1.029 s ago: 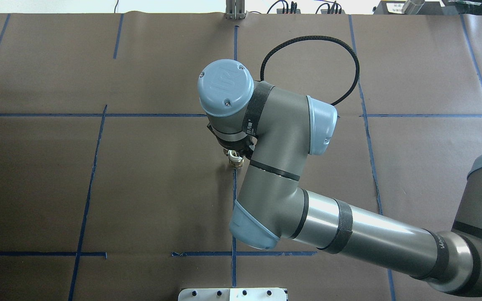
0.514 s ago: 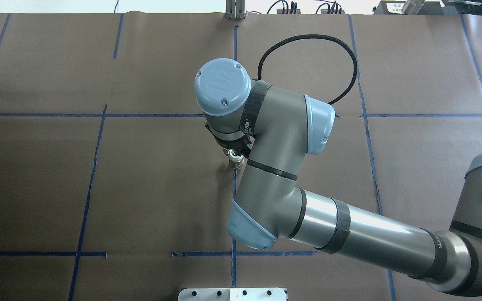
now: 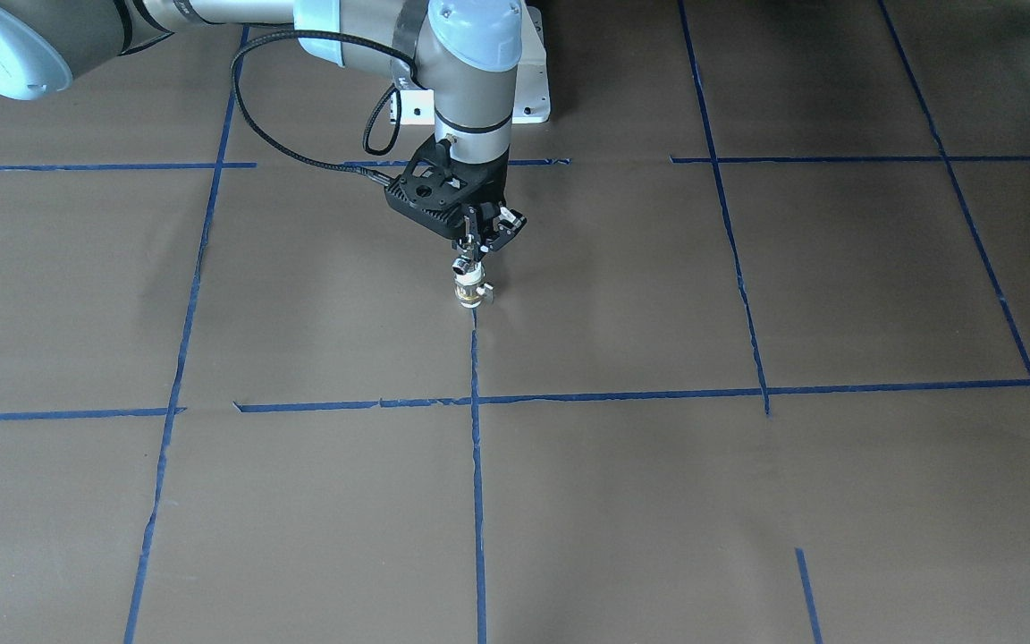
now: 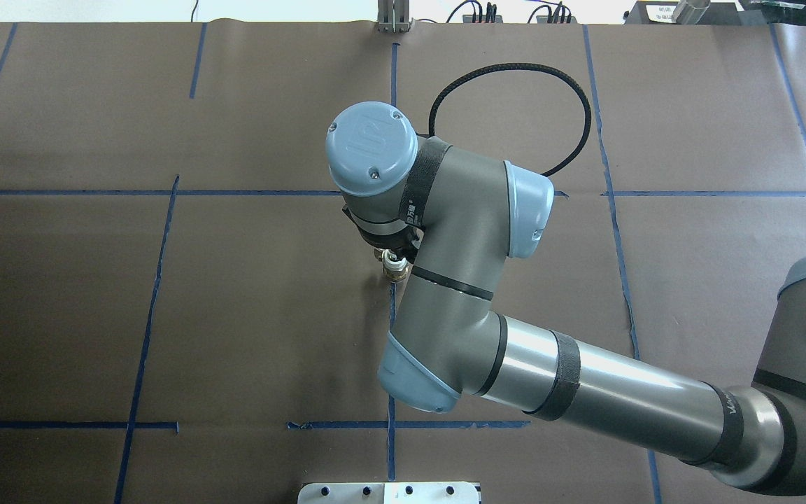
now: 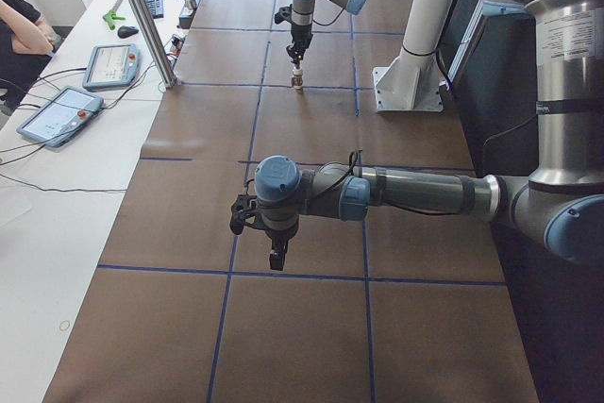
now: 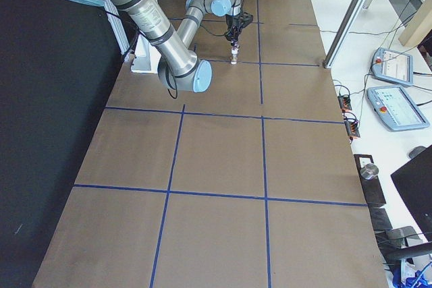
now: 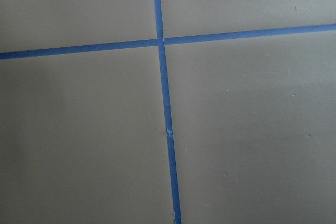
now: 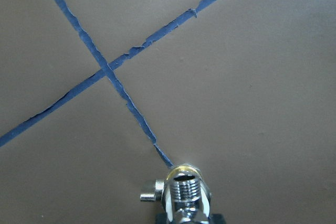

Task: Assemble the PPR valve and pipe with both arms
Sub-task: 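Lower the chrome fitting onto the pipe top with the right gripper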

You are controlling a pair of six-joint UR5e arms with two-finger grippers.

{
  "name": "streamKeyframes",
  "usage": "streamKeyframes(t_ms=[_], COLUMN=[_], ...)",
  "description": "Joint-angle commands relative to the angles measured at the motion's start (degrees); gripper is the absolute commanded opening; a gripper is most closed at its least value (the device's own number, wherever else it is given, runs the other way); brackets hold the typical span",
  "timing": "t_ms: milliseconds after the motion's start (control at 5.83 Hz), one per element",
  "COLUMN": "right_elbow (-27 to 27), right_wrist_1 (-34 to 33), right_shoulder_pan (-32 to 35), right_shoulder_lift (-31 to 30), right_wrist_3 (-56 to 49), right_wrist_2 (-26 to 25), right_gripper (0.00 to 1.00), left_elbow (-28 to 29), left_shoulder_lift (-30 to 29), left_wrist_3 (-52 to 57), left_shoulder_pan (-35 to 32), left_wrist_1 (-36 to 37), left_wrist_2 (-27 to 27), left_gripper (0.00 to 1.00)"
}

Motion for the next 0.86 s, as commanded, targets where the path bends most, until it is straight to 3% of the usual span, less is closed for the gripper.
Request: streamKeyframes(t_ms=[0,343,514,686], right_elbow=[-0.2,-0.4,-0.5,-0.5], right_wrist_1=[0.2,0.3,0.3,0.3], right_shoulder_pan=[-0.3,-0.8,-0.8,-0.8], right_shoulder_lift=[-0.3,-0.5,-0.5,-0.5], right_wrist_3=[0.1,-0.1,-0.6,-0.6], right_wrist_2=[0.0,0.1,0.1,0.1], right_gripper=[0.0,0.03,0.32,0.97], left_elbow=[0.1,0.3,0.4,0.5], left_shoulder_lift=[-0.3,-0.4,-0.5,-0.5], left_wrist_3=[-0.1,0.0,0.0,0.0], left_shoulder_pan=[0.0,0.0,0.0,0.0], left_wrist_1=[0.0,0.0,0.0,0.0], left_wrist_2=[-0.1,0.0,0.0,0.0], left_gripper=[1.0,1.0,1.0,1.0])
